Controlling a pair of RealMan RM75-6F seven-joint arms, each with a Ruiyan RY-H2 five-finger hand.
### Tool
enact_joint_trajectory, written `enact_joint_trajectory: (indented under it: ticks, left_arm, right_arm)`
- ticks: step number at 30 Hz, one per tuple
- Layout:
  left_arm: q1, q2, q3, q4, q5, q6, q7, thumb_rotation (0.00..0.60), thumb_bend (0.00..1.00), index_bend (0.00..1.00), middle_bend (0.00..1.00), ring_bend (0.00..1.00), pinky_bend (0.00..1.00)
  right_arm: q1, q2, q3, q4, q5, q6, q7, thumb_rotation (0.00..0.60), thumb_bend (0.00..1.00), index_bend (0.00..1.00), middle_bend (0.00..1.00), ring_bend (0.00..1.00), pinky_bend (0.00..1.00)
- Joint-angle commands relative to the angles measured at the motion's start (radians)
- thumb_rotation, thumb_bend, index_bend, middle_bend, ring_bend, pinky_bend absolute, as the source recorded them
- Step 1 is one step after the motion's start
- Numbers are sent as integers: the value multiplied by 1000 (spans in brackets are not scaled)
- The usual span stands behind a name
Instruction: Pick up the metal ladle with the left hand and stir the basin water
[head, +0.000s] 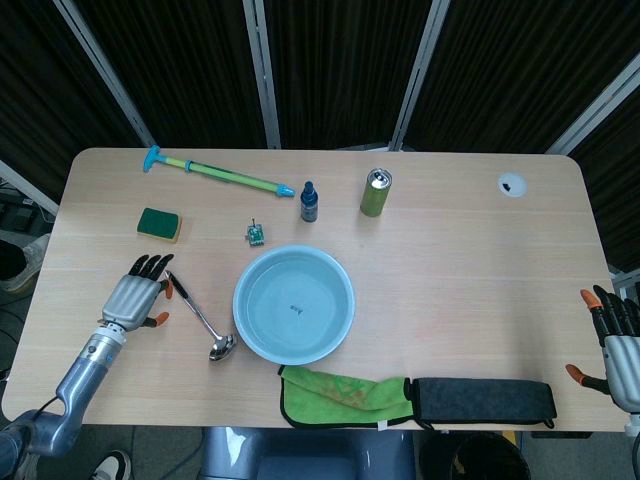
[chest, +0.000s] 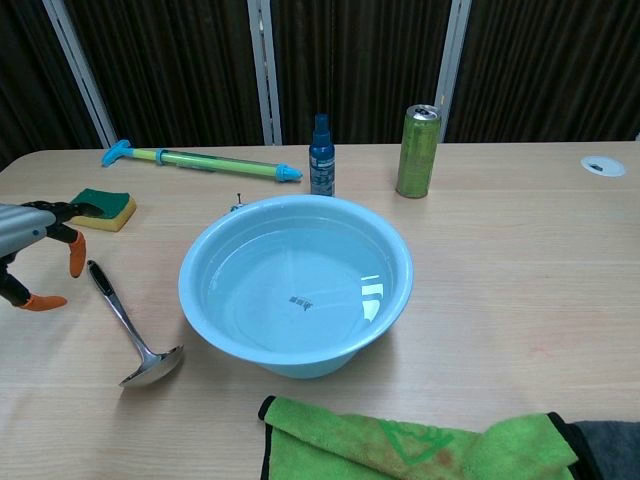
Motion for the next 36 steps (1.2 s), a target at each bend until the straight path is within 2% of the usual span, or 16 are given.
enact_joint_trajectory:
  ticks: [1, 5, 16, 36]
  left_arm:
    - [-29, -48, 13, 65, 12, -36, -41, 600, 238, 485, 0, 0, 0]
    - [-48, -82, 25, 112, 23, -56, -67, 600, 237, 488, 0, 0, 0]
    - [-85, -118, 41, 160, 49, -72, -111, 600, 235, 471, 0, 0, 0]
    - [-108, -135, 60, 197, 39, -103, -123, 600, 273, 483, 0, 0, 0]
  right_arm:
    - [1, 1, 3, 2, 7, -4, 2, 600, 0, 0, 0, 0, 0]
    - [4, 1, 6, 4, 14, -10, 2, 600, 0, 0, 0, 0, 0]
    - [4, 1, 13, 7, 27, -11, 5, 600, 0, 0, 0, 0, 0]
    - [4, 0, 26, 14, 51, -13, 8, 600, 0, 0, 0, 0, 0]
